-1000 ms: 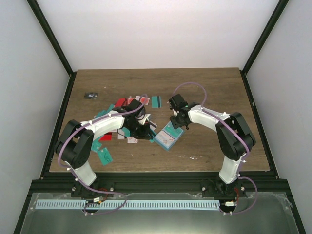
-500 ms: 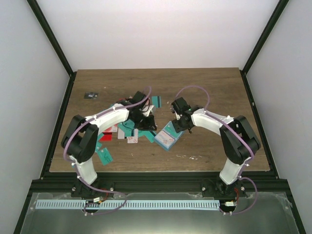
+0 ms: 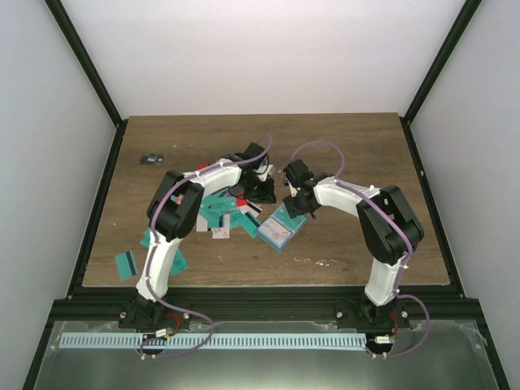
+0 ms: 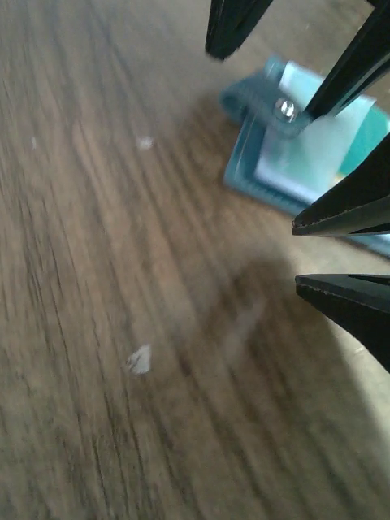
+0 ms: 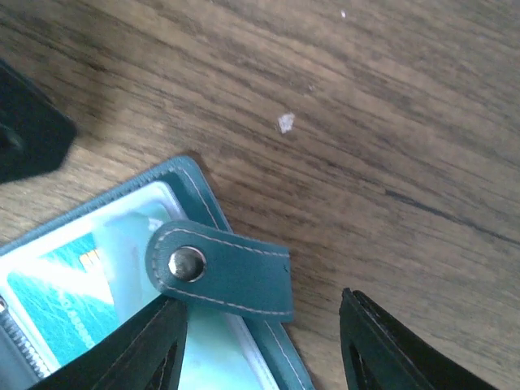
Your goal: Put the credit cards into the card holder
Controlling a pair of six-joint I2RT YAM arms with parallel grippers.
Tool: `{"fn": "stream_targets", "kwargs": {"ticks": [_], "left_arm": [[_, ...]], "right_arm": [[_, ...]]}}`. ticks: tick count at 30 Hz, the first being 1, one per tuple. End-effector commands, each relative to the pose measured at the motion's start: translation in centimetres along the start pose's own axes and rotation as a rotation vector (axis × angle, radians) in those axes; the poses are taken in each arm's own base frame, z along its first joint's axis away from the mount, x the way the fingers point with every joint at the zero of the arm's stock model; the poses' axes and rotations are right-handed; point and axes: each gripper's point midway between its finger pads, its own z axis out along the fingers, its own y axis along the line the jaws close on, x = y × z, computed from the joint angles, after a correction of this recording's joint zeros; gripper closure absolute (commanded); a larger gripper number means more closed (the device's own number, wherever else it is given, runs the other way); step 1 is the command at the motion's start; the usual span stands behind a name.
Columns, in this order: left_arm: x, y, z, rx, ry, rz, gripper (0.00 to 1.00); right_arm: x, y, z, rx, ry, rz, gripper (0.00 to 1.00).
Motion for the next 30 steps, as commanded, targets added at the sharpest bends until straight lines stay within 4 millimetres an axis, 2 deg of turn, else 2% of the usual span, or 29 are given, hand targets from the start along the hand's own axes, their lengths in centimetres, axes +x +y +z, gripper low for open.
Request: {"fn": "stream_targets", "kwargs": {"ticks": [1, 5, 10, 14, 26, 30], "left_arm": [[-0.6, 0.7, 1.8, 0.022, 0.02, -0.026, 0.84], [0.0, 0.9, 2.9, 0.042, 0.057, -0.023, 0.84], [0.7, 1.4, 3.3, 0.029, 0.08, -0.014, 0.84], [0.9, 1.5, 3.4, 0.032, 0.087, -0.015, 0.84], [0.9, 1.6, 3.1, 0.021, 0.085, -0.015, 0.85], [0.3, 1.2, 2.3, 0.013, 0.063, -0.014, 0.85]], "right_arm": [[-1.5, 0.3, 0.5, -0.024, -0.02, -0.001, 0.46], [-2.0, 0.1, 1.1, -0.012, -0.017, -0.007, 0.46], [-3.1, -0.7, 1.3, 0.005, -0.028, 0.005, 0.46], [-3.7, -1.2, 1.4, 0.006, -0.033, 0.012, 0.51], [-3.7, -2.0, 1.1, 0.018, -0.028, 0.019, 0.82], [-3.2, -2.2, 0.6, 0.03, -0.025, 0.027, 0.91]]}}
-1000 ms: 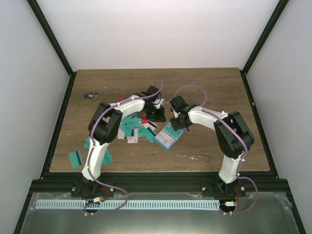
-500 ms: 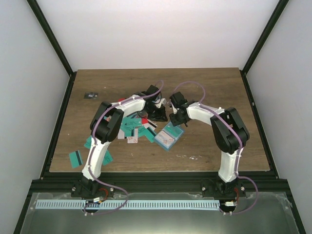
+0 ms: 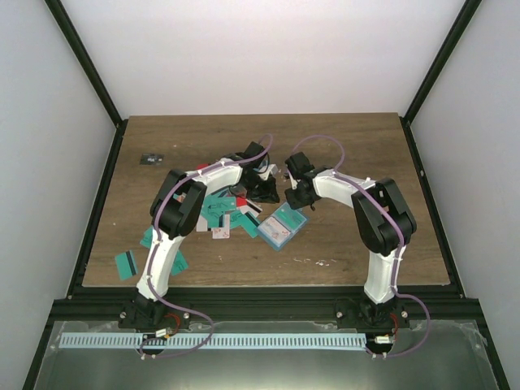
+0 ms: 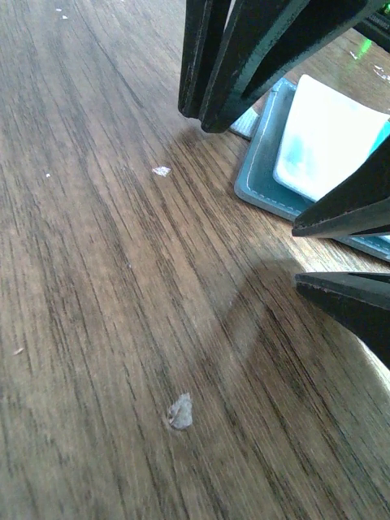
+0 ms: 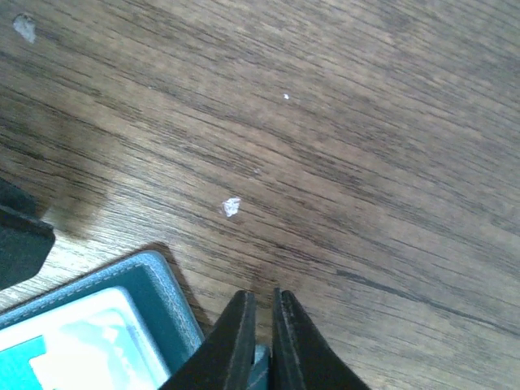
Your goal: Put the credit cards into the card holder
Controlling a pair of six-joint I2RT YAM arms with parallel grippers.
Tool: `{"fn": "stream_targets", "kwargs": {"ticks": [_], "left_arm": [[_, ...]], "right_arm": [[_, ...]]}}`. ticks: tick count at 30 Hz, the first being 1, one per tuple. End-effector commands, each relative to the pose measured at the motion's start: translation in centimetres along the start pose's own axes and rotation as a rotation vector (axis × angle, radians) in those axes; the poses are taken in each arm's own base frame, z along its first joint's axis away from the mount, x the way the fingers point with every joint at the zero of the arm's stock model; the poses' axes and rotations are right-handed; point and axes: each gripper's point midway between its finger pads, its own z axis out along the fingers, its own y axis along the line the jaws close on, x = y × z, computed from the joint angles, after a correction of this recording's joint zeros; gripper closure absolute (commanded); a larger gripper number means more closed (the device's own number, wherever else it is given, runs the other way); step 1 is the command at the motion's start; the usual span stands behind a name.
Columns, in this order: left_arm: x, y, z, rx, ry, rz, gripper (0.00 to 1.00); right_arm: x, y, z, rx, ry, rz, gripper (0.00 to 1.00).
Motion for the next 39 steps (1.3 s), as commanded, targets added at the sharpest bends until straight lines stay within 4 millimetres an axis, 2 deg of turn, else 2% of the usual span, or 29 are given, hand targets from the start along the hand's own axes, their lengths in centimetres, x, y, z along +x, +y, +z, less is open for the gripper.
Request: {"fn": "stream_targets", "kwargs": {"ticks": [1, 3, 8, 13, 17, 19, 23, 29, 39], "left_arm": [[0.8, 1.3, 0.1, -0.068, 0.025, -0.02, 0.85], [0.6, 1.1, -1.2, -0.102, 0.011, -0.032, 0.85], [2.1, 0.2, -5.3, -0.156, -0.029, -0.054, 0.84], [6.5, 0.8, -7.9, -0.174, -0.033, -0.134, 0.81], [10.2, 1.9, -8.8, -0.167, -0.043, -0.194, 0.77], [11.5, 2.2, -8.7, -0.145, -0.046, -0.209, 0.71], [13.4, 2.3, -6.9, -0.052, 0.002, -0.225, 0.62], [12.9, 1.5, -5.7, 0.034, -0.005, -0.236, 0.45], [13.4, 2.8, -2.9, 0.058, 0.051, -0.282, 0.41]], "right_arm": [[-0.3, -0.8, -0.7, 0.028, -0.009, 0.015, 0.94], [0.3, -1.1, -0.9, 0.038, -0.005, 0.027, 0.99], [1.9, -1.3, -1.5, 0.036, 0.005, 0.079, 0.99], [3.8, -1.1, -2.0, 0.007, 0.015, 0.151, 0.99], [5.5, -0.5, -1.8, -0.033, 0.03, 0.21, 0.99], [6.1, 0.0, -1.6, -0.059, 0.038, 0.229, 0.99], [6.8, 0.3, -1.2, -0.082, 0.049, 0.247, 0.99], [7.1, 0.6, -1.2, -0.099, 0.053, 0.255, 0.99], [8.8, 1.5, -1.1, -0.153, 0.092, 0.279, 0.99]]}}
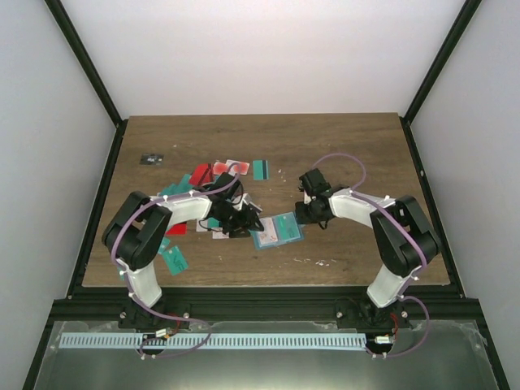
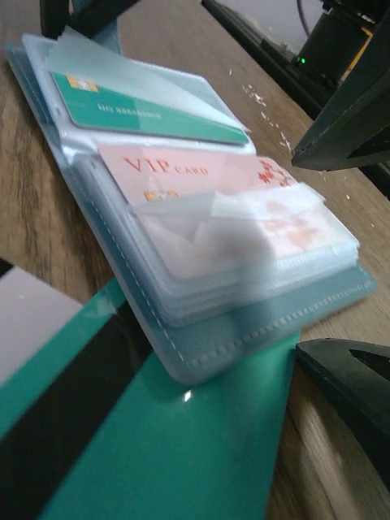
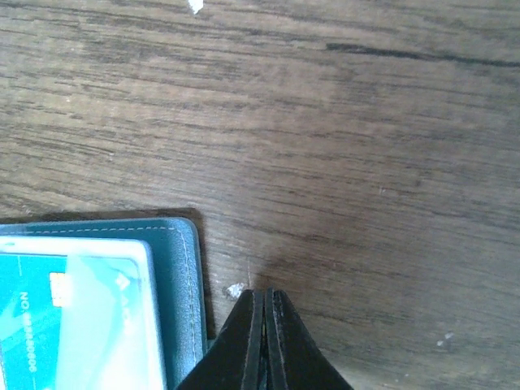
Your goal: Put the credit cards into the card holder
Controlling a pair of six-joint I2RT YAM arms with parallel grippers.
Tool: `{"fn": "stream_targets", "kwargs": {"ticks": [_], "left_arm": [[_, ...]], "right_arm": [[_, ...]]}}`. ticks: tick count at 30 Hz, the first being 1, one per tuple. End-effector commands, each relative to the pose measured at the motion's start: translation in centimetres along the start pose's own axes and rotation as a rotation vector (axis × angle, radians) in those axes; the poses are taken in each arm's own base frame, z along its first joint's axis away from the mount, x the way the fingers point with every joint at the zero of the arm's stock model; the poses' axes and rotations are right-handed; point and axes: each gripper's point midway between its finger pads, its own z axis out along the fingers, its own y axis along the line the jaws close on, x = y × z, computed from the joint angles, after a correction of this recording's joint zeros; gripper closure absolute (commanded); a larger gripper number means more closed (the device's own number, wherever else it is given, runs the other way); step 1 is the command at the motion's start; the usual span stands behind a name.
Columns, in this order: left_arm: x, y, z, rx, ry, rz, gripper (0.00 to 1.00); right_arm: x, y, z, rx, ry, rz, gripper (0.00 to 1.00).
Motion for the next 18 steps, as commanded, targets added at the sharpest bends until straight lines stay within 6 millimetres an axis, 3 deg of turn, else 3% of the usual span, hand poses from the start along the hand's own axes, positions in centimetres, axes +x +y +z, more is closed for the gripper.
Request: {"fn": "stream_targets", "kwargs": {"ticks": [1, 9, 18], "left_arm": [[-0.2, 0.8, 1.8, 0.021, 0.024, -0.029, 0.41], [-0.6, -1.2, 1.1, 0.093, 0.006, -0.021, 0.41], [-1.6, -5.9, -1.6, 0.179, -0.05, 0.035, 0.43]], "right_arm": [[3.1, -0.1, 0.6, -0.029, 0.092, 0.035, 0.99], [3.6, 0.4, 0.8, -0.061, 0.111, 0.054, 0.99], [4.0, 0.7, 0.9, -0.081, 0.124, 0.074, 0.99]]}}
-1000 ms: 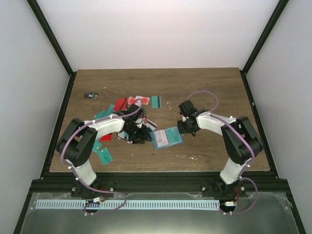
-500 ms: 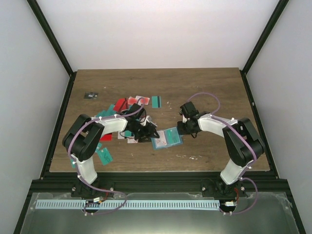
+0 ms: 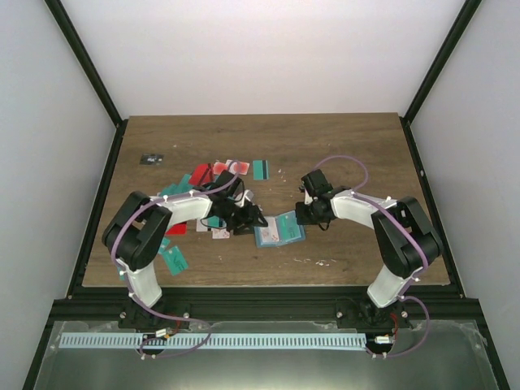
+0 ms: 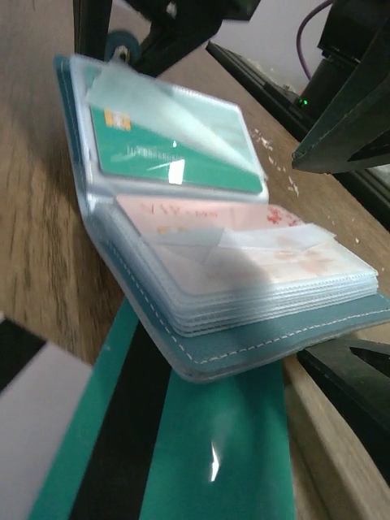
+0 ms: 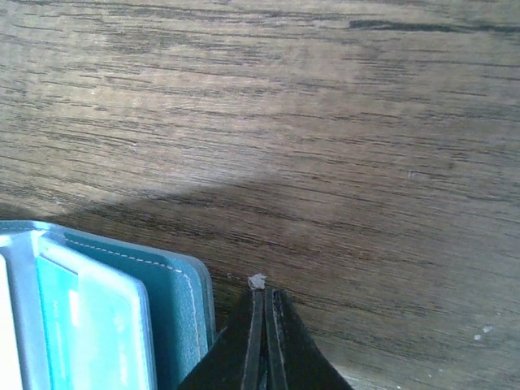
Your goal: Put the credit cards into the card holder
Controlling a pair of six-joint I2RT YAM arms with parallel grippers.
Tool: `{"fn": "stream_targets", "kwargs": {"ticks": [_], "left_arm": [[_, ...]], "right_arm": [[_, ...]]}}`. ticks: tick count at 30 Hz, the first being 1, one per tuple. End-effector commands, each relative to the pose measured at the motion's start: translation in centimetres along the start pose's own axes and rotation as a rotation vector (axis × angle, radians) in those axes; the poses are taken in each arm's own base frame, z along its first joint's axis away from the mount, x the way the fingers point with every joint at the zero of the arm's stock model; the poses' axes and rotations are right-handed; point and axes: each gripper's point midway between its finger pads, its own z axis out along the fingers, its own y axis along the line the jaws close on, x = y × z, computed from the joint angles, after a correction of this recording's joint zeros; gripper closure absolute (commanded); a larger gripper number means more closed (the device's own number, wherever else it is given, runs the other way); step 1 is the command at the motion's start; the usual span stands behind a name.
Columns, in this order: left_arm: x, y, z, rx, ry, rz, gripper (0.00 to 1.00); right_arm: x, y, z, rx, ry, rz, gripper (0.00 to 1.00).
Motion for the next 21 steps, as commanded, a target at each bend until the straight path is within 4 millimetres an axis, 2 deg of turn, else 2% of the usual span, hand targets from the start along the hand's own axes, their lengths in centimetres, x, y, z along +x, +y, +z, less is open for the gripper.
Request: {"fn": "stream_targets", "kwargs": {"ticks": [1, 6, 11, 16, 21], "left_arm": [[-0.8, -4.5, -1.6, 0.085, -0.042, 0.064, 0.43], [-0.7, -6.5, -1.9, 0.099, -0.047, 0.089, 0.43], [-0.3, -6.9, -0.6, 0.091, -0.022, 0.103, 0.45], [-0.3, -8.1, 0.3, 0.097, -0.01, 0.128, 0.45], [-0.4, -7.9, 2.1, 0.09, 0.014, 0.128, 0.46]], "right_arm": [[3.5, -0.4, 1.0, -0.008, 0.117, 0.041, 0.99], [3.5, -0.2, 0.9, -0.017, 0.118, 0.047, 0.99], [3.4, 0.2, 0.9, -0.042, 0.119, 0.058, 0.99], [3.3, 0.8, 0.8, -0.077, 0.116, 0.078, 0.99], [3.4, 1.4, 0.6, -0.115, 0.109, 0.097, 0.99]]}}
